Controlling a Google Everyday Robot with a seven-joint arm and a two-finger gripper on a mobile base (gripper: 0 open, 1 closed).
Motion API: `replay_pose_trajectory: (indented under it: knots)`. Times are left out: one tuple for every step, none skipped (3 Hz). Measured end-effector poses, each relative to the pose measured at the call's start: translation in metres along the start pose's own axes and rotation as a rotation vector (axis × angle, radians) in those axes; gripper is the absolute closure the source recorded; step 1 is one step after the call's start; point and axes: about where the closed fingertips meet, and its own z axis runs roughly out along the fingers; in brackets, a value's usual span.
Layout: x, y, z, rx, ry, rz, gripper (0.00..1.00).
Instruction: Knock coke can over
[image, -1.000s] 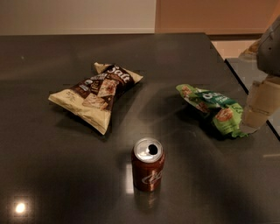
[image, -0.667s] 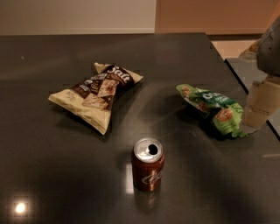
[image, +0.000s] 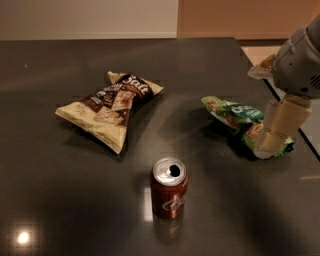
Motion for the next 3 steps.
replay_pose_trajectory:
  knots:
    - [-0.018,0.018,0.02,-0.091,-0.122,-0.04,0.0]
    - [-0.038,0.046,0.036,-0.188,-0.258,-0.098,0.0]
    - [-0.057,0.069,0.048,-0.237,-0.379,-0.15,0.0]
